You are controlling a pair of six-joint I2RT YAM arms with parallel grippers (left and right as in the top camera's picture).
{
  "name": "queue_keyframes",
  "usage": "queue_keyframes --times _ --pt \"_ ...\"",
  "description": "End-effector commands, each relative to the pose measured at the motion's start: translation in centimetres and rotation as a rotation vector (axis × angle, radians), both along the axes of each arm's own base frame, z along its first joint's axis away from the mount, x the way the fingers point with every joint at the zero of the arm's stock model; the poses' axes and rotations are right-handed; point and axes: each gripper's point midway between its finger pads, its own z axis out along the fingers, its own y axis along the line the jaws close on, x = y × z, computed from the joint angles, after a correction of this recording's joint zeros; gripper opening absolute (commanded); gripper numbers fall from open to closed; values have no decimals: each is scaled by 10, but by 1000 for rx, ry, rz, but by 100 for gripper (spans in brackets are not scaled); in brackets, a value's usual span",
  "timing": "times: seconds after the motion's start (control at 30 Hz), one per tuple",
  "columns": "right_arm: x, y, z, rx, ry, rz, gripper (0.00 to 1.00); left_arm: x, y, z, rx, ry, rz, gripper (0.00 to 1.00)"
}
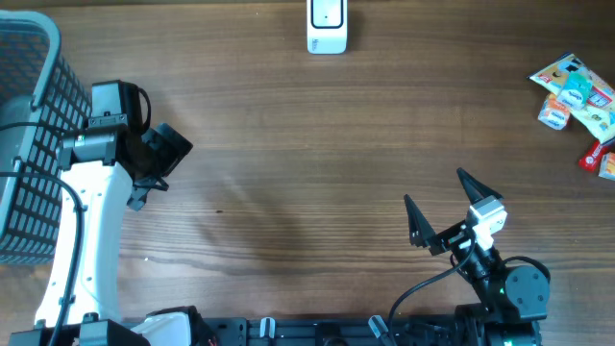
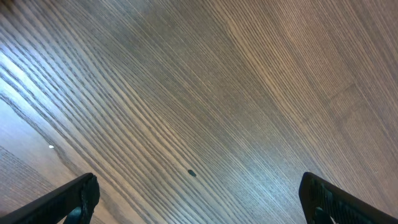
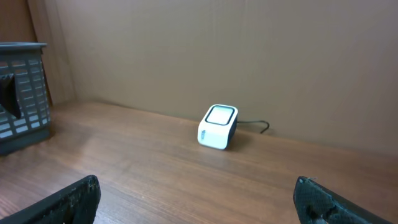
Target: Scan the item barcode
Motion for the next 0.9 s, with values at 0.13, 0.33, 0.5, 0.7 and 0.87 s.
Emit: queue_keyframes --times 0.13,0.33,0.5,0.7,0.87 --pt "4 0 -7 -9 -82 -8 100 3 3 3 17 -6 -7 100" --pt "5 -3 -5 -11 -93 -30 100 3 3 3 17 -6 -7 100" --pt "10 -10 -18 -39 -46 -75 100 3 3 3 17 -6 -7 100" --pt "14 -15 -40 -47 47 -107 100 3 3 3 17 -6 -7 100" --pt "14 -15 -40 -45 48 -107 100 3 3 3 17 -6 -7 100"
